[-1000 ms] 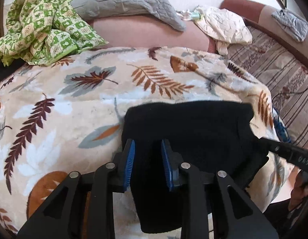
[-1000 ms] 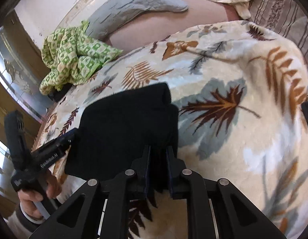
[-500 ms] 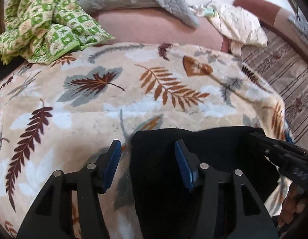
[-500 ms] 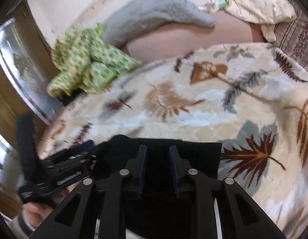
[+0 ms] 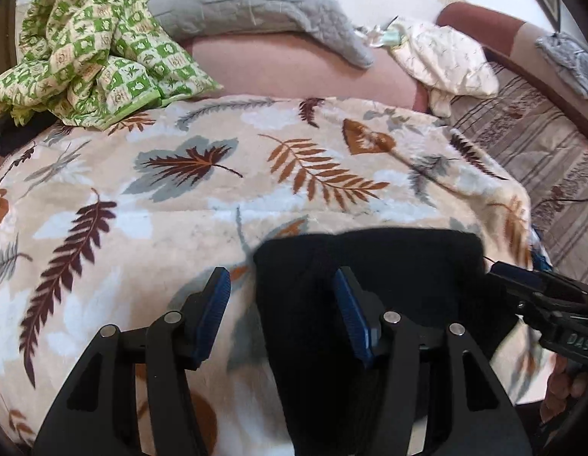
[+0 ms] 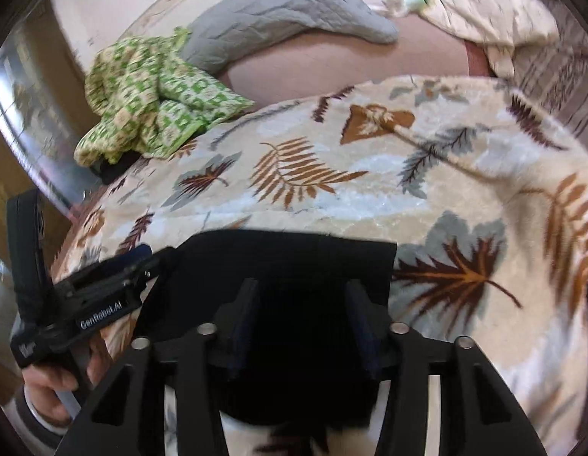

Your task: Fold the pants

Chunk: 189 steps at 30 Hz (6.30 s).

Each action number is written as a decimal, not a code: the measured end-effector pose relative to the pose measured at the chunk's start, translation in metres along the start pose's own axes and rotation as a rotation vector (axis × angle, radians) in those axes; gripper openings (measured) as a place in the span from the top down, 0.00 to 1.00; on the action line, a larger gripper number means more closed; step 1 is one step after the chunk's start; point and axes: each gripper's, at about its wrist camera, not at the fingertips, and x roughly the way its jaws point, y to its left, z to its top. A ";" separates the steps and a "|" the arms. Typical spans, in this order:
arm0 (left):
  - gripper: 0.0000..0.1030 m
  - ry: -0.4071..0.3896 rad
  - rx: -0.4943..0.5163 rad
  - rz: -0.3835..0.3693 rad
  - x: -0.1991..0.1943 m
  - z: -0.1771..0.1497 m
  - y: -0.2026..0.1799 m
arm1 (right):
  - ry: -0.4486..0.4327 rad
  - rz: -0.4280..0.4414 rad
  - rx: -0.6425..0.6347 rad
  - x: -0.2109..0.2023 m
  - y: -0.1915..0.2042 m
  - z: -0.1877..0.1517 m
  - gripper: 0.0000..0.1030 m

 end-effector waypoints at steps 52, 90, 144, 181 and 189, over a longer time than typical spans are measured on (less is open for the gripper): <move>0.14 0.141 -0.220 -0.192 0.029 -0.030 0.024 | 0.021 0.168 0.259 0.039 -0.048 -0.033 0.21; 0.53 0.109 -0.121 -0.049 0.057 0.027 0.063 | -0.045 0.138 0.095 0.088 0.026 0.049 0.54; 0.24 0.091 -0.086 0.047 0.069 0.032 0.064 | 0.040 -0.059 -0.061 0.127 0.046 0.063 0.30; 0.19 -0.188 -0.062 0.173 -0.094 -0.003 0.035 | -0.213 -0.110 -0.080 -0.041 0.093 0.018 0.20; 0.19 -0.187 -0.047 0.175 -0.097 -0.006 0.027 | -0.211 -0.106 -0.068 -0.046 0.089 0.012 0.20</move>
